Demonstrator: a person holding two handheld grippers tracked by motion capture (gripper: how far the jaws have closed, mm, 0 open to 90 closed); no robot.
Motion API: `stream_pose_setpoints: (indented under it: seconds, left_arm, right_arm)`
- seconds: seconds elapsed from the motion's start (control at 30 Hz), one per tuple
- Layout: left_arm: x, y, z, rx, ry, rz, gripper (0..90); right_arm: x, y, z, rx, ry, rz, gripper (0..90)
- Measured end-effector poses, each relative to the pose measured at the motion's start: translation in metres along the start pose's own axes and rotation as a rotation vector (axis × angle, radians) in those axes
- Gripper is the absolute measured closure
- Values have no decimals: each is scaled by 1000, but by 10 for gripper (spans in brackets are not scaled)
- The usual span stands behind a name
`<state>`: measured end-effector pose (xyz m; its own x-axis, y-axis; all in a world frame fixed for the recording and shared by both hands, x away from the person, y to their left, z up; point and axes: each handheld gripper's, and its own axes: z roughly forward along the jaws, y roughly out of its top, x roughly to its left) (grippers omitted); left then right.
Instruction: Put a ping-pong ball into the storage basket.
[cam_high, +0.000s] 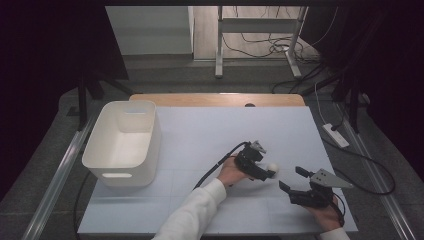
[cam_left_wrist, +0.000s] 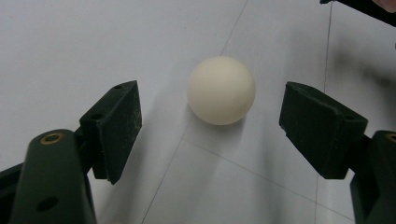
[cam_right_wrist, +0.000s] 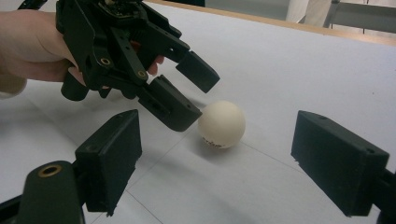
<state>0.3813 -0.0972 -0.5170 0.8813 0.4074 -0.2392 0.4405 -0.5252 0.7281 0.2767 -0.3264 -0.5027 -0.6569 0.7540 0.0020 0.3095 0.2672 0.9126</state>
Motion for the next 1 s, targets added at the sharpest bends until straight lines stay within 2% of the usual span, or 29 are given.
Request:
stream_pose_setpoints:
  seconds: [0.23,0.57,0.6,0.73,0.8,0.87,1.0]
  left_arm:
    - [-3,4,6,20,-7,17,235]
    - [-4,8,15,46,-5,17,278]
    - [-4,9,15,65,-5,32,288]
    - [-5,9,18,71,-9,30,352]
    - [-7,9,19,87,11,40,437]
    - [-7,9,18,88,11,42,500]
    - [-7,9,17,92,2,51,507]
  right_arm:
    - [0,0,0,-1,-1,0,162]
    - [0,0,0,-4,1,2,162]
    - [0,0,0,-4,1,2,162]
    - [-1,0,-1,-2,0,1,162]
    - [-1,0,-1,-3,-2,4,162]
    - [-1,0,-1,-3,-2,3,162]
    - [-1,0,-1,-4,-1,3,162]
